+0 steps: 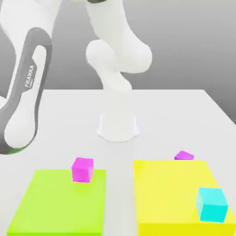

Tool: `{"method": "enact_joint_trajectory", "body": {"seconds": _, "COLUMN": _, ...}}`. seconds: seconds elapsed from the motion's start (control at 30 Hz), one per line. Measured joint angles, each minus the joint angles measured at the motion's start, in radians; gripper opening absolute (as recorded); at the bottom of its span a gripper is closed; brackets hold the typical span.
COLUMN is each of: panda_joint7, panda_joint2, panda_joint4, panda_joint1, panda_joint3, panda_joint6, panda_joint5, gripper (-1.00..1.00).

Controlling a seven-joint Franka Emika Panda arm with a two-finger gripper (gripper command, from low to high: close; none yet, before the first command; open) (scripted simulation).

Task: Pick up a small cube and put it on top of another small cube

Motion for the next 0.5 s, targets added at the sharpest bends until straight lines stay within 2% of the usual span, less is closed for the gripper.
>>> {"method": "enact_joint_trajectory", "body": {"seconds": 0.2, "panda_joint7": -0.003, "panda_joint2": 0.013, "panda_joint4": 0.003, "panda_joint1": -0.002, "panda_joint3": 0.003, "panda_joint6": 0.012, "panda_joint5": 0.005, "gripper": -1.00}}
{"method": "enact_joint_trajectory", "body": {"seconds": 0.33, "panda_joint7": 0.013, "panda_joint2": -0.085, "panda_joint4": -0.019, "panda_joint1": 0.015, "panda_joint3": -0.020, "panda_joint6": -0.065, "panda_joint5": -0.018, "gripper": -1.00}}
{"method": "enact_joint_trajectory", "body": {"seconds": 0.5, "panda_joint7": -0.026, "panda_joint2": -0.266, "panda_joint4": -0.146, "panda_joint1": 0.058, "panda_joint3": -0.014, "panda_joint6": -0.114, "panda_joint5": -0.084, "gripper": -1.00}}
